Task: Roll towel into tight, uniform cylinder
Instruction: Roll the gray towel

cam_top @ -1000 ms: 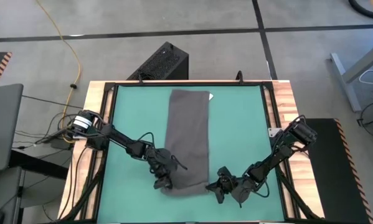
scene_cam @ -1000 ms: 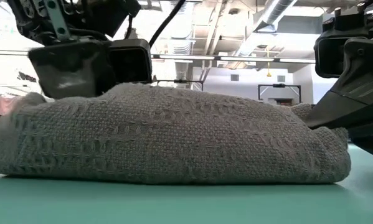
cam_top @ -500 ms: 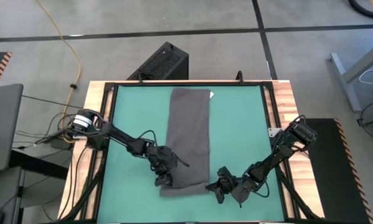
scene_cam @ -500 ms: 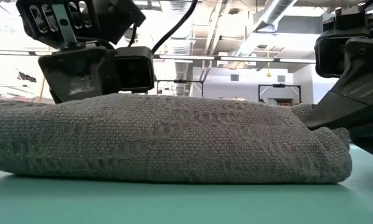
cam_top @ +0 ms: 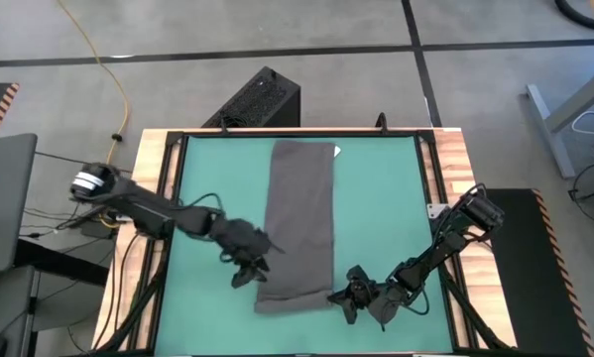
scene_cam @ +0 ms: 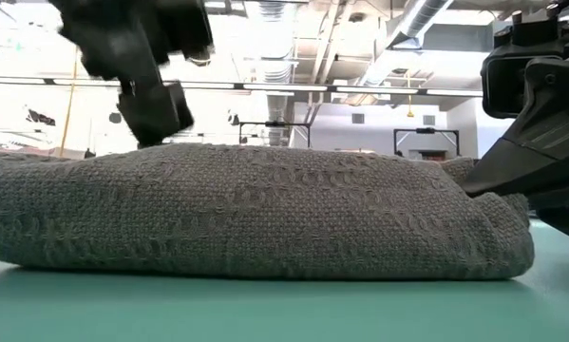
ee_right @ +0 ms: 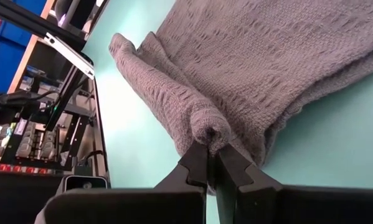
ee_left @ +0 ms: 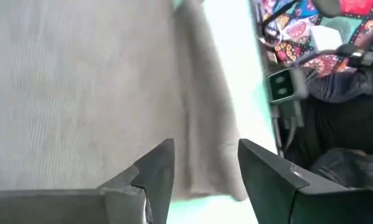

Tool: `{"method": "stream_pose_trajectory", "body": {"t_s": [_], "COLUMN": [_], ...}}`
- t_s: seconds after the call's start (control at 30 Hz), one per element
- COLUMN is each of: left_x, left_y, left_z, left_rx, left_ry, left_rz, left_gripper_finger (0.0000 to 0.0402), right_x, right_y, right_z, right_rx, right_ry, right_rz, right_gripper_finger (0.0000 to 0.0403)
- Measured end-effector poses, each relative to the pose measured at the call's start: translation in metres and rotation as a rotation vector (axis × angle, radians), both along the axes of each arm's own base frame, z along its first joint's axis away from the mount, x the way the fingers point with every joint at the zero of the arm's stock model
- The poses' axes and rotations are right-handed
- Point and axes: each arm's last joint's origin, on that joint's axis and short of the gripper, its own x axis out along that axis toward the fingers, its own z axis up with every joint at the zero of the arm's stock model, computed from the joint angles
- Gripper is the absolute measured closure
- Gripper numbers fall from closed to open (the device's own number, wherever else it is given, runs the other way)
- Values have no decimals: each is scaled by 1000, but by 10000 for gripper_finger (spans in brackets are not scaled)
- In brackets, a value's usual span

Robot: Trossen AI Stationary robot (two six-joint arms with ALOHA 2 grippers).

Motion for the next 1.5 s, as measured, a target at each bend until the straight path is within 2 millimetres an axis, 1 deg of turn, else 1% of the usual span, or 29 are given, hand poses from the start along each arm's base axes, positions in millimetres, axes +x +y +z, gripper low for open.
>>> {"method": "stream_pose_trajectory", "body": {"t_s": [0.07,0.17,0.23,0.33,0.4,0.5,0.57,0.67,0.8,0.93,1.07,1.3,1.5], "left_x": [-8,-13,-10,0,10,27,38,49,56,59,59,59,58], "left_y": [-16,-45,-65,-89,-97,-100,-100,-98,-90,-83,-79,-79,-76], "left_z": [10,11,9,-4,-20,-43,-52,-57,-58,-60,-63,-63,-66], "left_rx": [73,188,232,261,264,284,296,320,375,407,430,450,514], "left_ry": [-78,-202,-330,-494,-513,-448,-419,-378,-291,-237,-201,-201,-185], "left_rz": [-11,-11,-14,-37,-41,-23,-21,-13,-8,-3,-9,-17,9], "left_gripper_finger": [237,237,237,237,237,237,237,237,237,237,237,237,237], "right_x": [0,1,2,4,4,4,4,4,4,4,4,4,5], "right_y": [0,-2,-3,-5,-5,-5,-6,-6,-6,-6,-6,-6,-6], "right_z": [0,0,0,0,0,0,0,0,0,-1,0,0,0], "right_rx": [3,2,2,4,16,24,29,26,22,1,-26,-60,-58], "right_ry": [-1,-1,-2,-3,-2,-3,-7,-7,-3,-1,-7,-13,-13], "right_rz": [-5,-12,-18,-30,-40,-51,-64,-66,-66,-55,-36,-16,-11], "right_gripper_finger": [378,378,378,378,378,378,378,378,378,372,357,322,281]}}
